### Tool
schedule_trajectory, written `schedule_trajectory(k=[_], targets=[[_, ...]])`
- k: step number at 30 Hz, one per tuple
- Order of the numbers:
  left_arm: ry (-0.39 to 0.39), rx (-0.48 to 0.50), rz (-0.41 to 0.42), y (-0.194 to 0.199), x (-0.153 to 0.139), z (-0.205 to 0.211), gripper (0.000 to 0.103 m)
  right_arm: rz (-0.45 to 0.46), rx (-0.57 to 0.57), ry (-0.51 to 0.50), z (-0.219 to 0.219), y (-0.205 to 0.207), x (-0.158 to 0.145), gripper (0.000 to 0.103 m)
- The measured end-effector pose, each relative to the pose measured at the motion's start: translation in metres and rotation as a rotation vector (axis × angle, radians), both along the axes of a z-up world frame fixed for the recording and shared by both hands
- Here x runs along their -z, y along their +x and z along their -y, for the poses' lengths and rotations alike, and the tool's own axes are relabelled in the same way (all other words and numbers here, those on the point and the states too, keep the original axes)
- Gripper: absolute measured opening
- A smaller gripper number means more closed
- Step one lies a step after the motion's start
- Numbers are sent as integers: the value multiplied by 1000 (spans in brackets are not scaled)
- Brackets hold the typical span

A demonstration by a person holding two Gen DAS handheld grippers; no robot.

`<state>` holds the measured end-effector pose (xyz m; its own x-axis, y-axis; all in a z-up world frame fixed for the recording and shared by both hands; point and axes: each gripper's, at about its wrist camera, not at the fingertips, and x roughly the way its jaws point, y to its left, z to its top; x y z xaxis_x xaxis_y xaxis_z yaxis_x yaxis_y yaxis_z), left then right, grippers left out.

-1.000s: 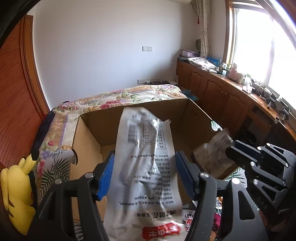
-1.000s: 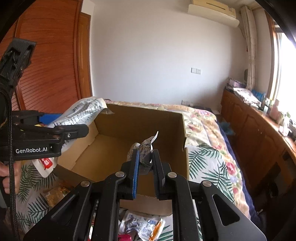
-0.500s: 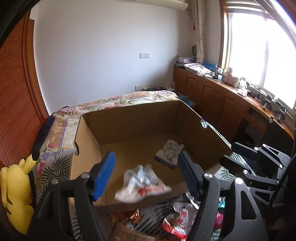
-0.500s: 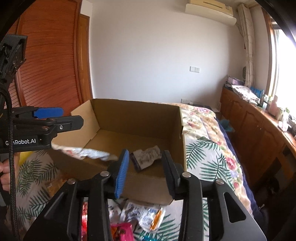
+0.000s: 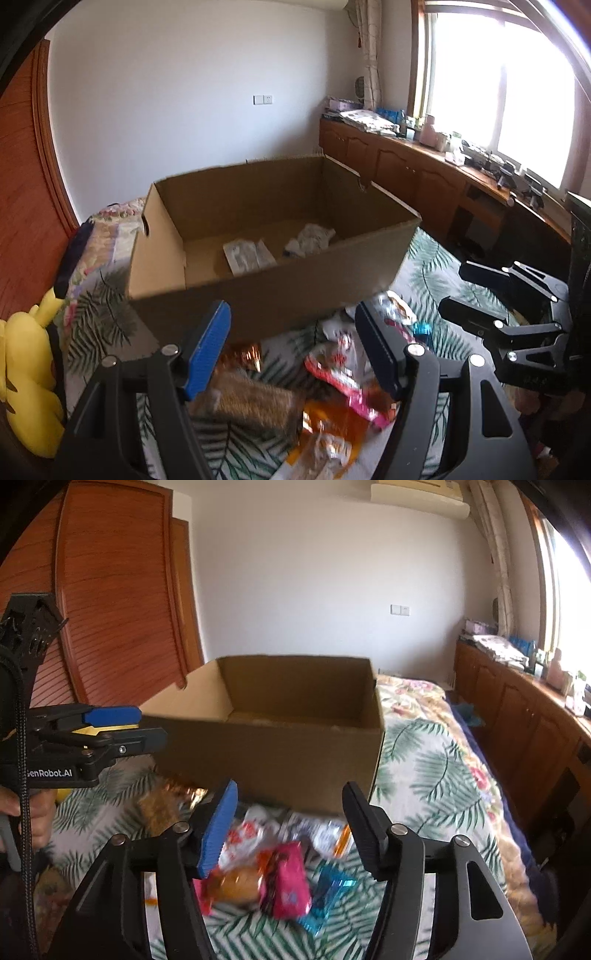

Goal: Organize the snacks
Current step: 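Move the left gripper back to the pile over the orange packet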

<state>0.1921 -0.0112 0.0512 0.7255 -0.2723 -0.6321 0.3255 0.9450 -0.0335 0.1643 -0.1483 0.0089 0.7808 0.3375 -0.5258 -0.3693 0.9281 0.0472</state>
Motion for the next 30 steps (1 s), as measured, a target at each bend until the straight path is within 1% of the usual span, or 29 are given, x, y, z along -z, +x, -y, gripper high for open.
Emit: schedule_trajectory(k=[3,6,15,21,25,30], targets=[[26,12,-4,-11,13,0,71,-9,0,-7,-3,-11,10,63],[39,25,-27,-21,25,-1,71,-24,4,-21,-6,-18,20,63],[36,68,-104,-49,59,-14,71,-64,5,-21,-23,-31,46,65],[49,105,-136,-61,76,-18,71,-88,-1,-21,-40,-23,53,65],[63,133,-165,-67,86,-16,71,-86,12,-50,-52,-16,56,65],[67,166,-182,-73,94,-14,71,-106,30,-77,-62,-7,66,65]])
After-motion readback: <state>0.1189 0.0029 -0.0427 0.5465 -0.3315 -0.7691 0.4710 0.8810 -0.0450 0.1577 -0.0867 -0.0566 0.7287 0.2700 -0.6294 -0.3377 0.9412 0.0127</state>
